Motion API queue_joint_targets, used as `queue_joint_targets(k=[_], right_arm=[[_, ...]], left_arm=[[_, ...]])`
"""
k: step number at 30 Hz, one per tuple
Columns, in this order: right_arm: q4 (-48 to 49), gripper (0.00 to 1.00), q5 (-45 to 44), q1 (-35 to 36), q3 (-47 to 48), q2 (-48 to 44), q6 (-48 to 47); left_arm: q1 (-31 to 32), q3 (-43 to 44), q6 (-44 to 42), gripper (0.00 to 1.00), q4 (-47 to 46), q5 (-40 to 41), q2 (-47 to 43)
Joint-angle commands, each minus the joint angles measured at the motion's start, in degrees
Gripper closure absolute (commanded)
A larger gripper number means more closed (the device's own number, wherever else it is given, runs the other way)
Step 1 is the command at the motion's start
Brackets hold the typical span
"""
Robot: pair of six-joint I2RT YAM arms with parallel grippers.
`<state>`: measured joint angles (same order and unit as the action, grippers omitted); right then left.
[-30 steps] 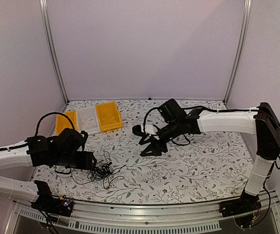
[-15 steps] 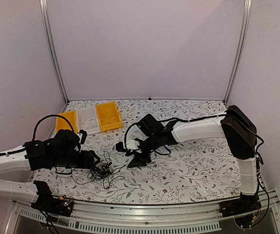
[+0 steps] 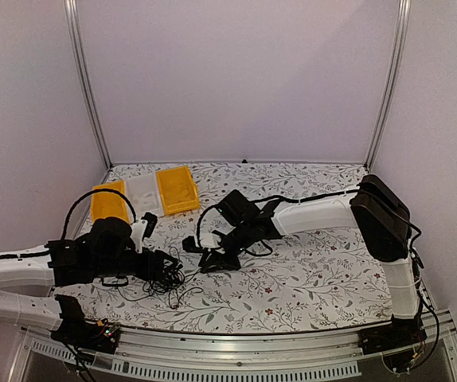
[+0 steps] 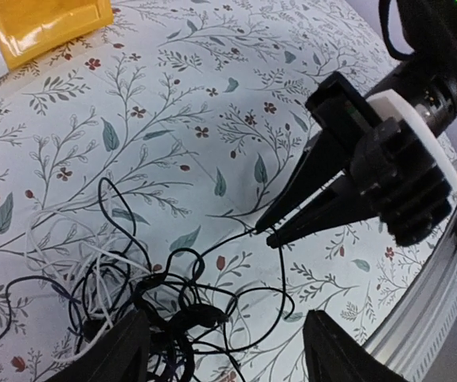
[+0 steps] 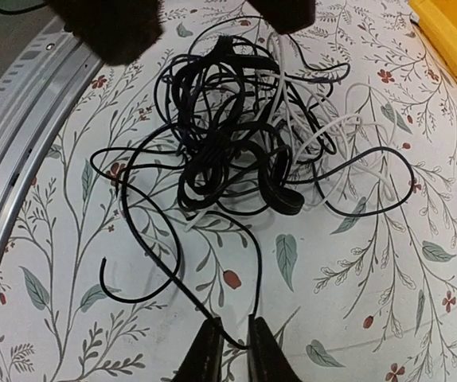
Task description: Untangle the cables
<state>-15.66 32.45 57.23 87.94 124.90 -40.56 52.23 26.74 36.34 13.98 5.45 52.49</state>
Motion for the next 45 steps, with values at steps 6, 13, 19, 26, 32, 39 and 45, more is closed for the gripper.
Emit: queue_joint_targets(k=[6, 13, 19, 26, 32, 39, 45], right_arm=[[-1.42, 1.00, 6.83, 0.51, 2.06, -0.34, 3.42], [-3.07, 1.00, 8.56, 0.28, 2.10, -3.23, 7.45], [-6.09, 1.00, 11.04, -0.60, 2.21, -7.24, 9.31], [-16.24, 1.00, 12.33, -1.76, 3.25, -15.27, 6.42], [-23.96, 1.00, 12.91, -2.00, 8.97, -20.00, 3.82], [-32.04, 1.00, 16.99, -6.52, 25.68, -22.44, 1.77], [-32.92, 1.00, 17.85, -13.29, 40.12, -24.78, 3.43]], left_arm=[[11.55, -10.51, -6.66, 0.32, -14.77, 8.97, -7.13], [15.52, -16.19, -12.60, 0.32, -30.05, 13.26, -3.61], [15.37, -13.88, -14.18, 0.45, -30.74, 25.83, 5.29], [9.60, -17.63, -9.48, 0.63, -38.37, 26.35, 11.09], [6.47, -17.82, -9.38, 0.80, -46.00, 23.66, 21.68], [5.37, -12.91, -9.01, 0.89, -48.49, 19.41, 37.44], [5.52, -11.58, -8.59, 0.89, -49.17, 18.81, 42.37]])
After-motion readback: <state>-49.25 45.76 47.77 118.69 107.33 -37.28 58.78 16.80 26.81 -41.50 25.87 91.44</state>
